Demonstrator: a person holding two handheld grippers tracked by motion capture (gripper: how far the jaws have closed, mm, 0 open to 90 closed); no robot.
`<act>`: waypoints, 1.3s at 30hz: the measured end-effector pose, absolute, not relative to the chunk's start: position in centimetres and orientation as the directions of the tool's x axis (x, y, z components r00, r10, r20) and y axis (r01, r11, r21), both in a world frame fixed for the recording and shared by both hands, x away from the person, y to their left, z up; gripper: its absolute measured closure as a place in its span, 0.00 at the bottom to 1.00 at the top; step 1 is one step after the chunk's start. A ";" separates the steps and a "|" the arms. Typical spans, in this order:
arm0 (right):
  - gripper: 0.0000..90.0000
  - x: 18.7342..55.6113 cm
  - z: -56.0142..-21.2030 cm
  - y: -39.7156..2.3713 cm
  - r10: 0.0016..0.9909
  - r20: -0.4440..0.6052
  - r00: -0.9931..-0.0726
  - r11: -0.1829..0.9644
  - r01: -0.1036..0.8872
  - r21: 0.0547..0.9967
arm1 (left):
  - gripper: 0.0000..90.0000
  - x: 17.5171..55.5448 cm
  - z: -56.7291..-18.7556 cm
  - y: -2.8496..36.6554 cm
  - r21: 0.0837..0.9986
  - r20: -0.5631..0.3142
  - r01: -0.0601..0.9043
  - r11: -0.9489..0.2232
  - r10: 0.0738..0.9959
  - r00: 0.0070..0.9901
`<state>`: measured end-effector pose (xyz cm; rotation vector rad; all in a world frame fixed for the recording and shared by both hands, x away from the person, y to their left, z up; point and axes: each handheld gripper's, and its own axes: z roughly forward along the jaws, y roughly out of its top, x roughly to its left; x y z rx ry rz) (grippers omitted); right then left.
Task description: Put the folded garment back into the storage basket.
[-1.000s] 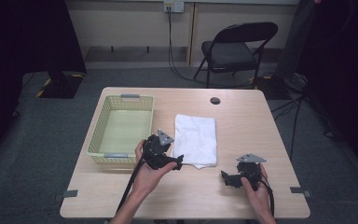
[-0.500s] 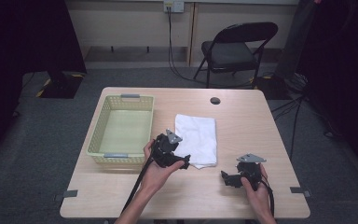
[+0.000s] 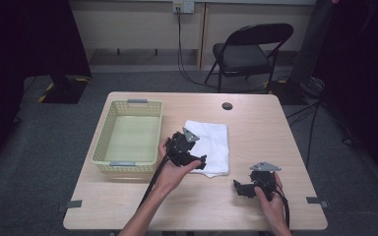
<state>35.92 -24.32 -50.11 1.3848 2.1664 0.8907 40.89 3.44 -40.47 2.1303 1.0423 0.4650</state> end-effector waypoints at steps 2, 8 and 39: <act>0.00 35.9 -50.1 -24.3 0.909 -0.006 -0.417 0.300 0.641 0.706 | 0.07 41.3 -40.8 3.2 0.725 0.018 0.540 -0.428 0.795 0.606; 0.00 35.9 -50.1 -24.3 0.909 -0.007 -0.417 0.300 0.641 0.706 | 0.07 42.2 -41.4 2.2 0.710 0.027 0.551 -0.439 0.799 0.601; 0.00 35.9 -50.1 -24.4 0.905 -0.008 -0.426 0.307 0.638 0.707 | 0.09 47.3 -46.4 -3.4 0.642 0.069 0.624 -0.444 0.845 0.530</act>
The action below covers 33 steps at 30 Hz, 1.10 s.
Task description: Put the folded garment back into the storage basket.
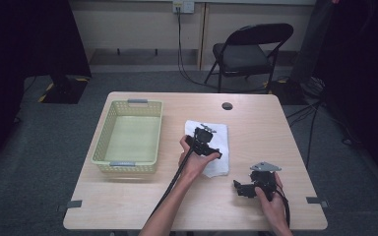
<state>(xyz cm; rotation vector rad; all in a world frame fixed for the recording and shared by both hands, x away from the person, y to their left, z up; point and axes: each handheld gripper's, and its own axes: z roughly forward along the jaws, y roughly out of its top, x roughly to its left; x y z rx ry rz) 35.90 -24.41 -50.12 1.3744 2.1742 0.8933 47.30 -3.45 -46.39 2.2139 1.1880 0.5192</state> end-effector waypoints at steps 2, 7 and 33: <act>0.00 35.9 -50.1 -24.4 0.905 -0.008 -0.426 0.306 0.638 0.707 | 0.09 47.4 -46.5 -3.5 0.642 0.079 0.622 -0.448 0.846 0.528; 0.00 35.9 -50.1 -24.4 0.905 -0.008 -0.426 0.306 0.638 0.707 | 0.09 48.4 -47.3 -3.2 0.625 0.059 0.653 -0.427 0.860 0.506; 0.00 35.9 -50.1 -24.4 0.903 -0.006 -0.430 0.308 0.637 0.706 | 0.01 48.8 -48.9 -2.6 0.635 0.017 0.667 -0.390 0.871 0.492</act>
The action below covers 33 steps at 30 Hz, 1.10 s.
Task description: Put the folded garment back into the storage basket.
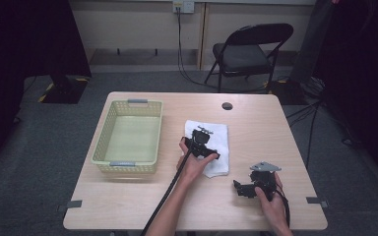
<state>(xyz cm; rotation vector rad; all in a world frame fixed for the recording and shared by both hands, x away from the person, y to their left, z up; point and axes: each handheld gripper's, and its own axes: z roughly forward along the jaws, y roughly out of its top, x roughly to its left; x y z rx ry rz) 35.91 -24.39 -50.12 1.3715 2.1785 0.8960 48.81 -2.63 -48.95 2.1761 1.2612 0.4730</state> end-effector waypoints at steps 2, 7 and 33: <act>0.00 35.9 -50.1 -24.4 0.903 -0.006 -0.430 0.309 0.637 0.706 | 0.02 48.9 -48.9 -2.7 0.630 0.019 0.672 -0.390 0.872 0.489; 0.00 35.8 -50.1 -24.4 0.902 -0.007 -0.431 0.310 0.637 0.706 | 0.05 48.9 -48.7 -2.6 0.629 0.019 0.673 -0.390 0.873 0.488; 0.00 35.8 -50.1 -24.4 0.900 -0.008 -0.435 0.313 0.635 0.706 | 0.74 49.3 -47.3 -1.4 0.608 0.057 0.646 -0.461 0.837 0.544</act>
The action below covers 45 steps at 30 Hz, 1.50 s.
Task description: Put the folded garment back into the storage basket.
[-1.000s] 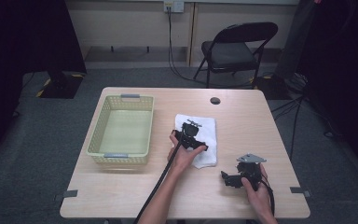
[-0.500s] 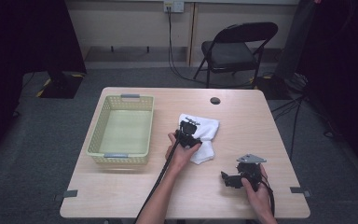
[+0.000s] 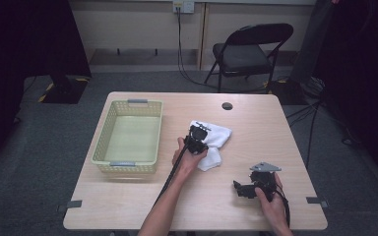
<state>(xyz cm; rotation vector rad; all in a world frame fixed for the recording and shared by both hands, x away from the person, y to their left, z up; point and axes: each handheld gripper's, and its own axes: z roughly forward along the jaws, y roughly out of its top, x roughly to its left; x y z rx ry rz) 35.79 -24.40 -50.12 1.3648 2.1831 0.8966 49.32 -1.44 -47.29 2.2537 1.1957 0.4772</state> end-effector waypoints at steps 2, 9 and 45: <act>0.00 35.8 -50.1 -24.4 0.900 -0.008 -0.435 0.313 0.635 0.706 | 0.78 49.3 -47.1 -1.2 0.615 0.038 0.649 -0.447 0.840 0.542; 0.00 35.8 -50.1 -24.4 0.900 -0.008 -0.435 0.313 0.635 0.706 | 0.80 49.1 -46.8 -0.3 0.623 -0.013 0.657 -0.424 0.834 0.551; 0.00 35.8 -50.1 -24.4 0.900 -0.007 -0.435 0.313 0.635 0.706 | 0.82 47.6 -43.4 1.5 0.684 -0.015 0.618 -0.388 0.839 0.543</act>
